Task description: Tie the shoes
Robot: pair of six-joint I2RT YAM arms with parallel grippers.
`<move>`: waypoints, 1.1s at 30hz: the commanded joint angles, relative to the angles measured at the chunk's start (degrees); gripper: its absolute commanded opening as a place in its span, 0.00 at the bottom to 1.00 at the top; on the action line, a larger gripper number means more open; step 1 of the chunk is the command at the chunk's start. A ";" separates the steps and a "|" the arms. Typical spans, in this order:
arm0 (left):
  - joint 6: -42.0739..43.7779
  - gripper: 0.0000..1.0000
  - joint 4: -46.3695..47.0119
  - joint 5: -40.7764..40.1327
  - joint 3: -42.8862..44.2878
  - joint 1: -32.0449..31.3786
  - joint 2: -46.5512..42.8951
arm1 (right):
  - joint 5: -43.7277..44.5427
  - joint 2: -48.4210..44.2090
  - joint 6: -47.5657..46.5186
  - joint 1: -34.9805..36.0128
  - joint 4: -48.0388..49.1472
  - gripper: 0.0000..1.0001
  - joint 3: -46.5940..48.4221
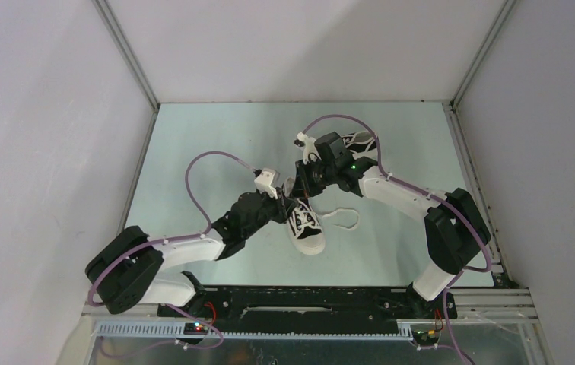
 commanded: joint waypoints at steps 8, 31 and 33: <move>0.76 0.00 2.16 -2.52 1.49 0.08 1.80 | -0.27 -1.58 -0.07 -0.25 -0.74 0.08 2.04; -8.06 0.00 10.41 8.95 -4.14 7.01 4.72 | 7.66 -16.79 6.33 -3.76 10.21 0.63 -27.84; -9.04 0.00 11.49 10.68 -4.51 8.03 5.38 | 7.31 -15.40 7.54 -1.92 12.37 0.63 -28.66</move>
